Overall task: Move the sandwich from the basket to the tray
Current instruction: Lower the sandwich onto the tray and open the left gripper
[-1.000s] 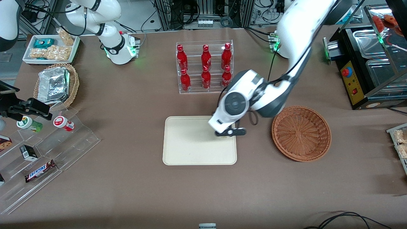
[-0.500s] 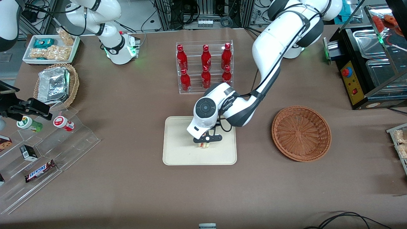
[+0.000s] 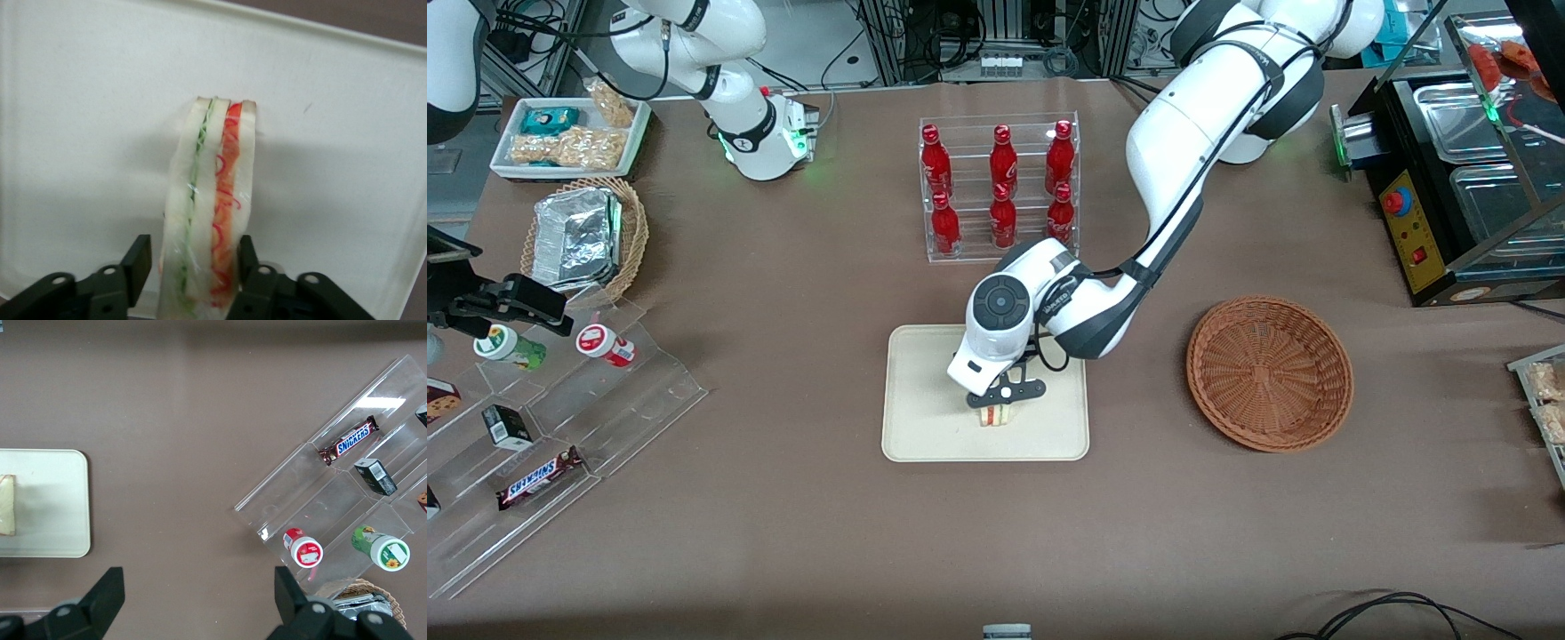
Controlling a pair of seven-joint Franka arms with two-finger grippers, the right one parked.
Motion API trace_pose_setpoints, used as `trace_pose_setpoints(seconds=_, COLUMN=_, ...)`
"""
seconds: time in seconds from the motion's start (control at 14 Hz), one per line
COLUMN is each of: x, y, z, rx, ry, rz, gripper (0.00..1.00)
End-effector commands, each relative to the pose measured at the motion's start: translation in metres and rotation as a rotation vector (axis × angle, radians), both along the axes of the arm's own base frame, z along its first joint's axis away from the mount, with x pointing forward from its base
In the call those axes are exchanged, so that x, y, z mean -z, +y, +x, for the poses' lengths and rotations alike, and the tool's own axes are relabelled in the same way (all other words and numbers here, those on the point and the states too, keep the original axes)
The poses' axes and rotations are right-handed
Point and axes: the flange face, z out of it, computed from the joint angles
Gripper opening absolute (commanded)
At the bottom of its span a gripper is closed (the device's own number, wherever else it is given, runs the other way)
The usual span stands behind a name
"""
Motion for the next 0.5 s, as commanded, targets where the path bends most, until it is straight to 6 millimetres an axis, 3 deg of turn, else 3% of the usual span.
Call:
trace_pose_setpoints(seconds=0.0, x=-0.043, y=0.007, z=0.014, rx=-0.037, ry=-0.070, rz=0.012, gripper=1.00)
trace_pose_setpoints(seconds=0.14, x=-0.107, y=0.034, z=0.024, rx=-0.069, ry=-0.082, rz=0.051, gripper=1.00)
trace_pose_setpoints(seconds=0.29, x=-0.172, y=0.087, z=0.041, rx=-0.138, ry=-0.045, rz=0.065, gripper=1.00)
trace_pose_setpoints(seconds=0.43, x=-0.239, y=0.138, z=0.036, rx=-0.173, ry=0.035, rz=0.068, gripper=1.00)
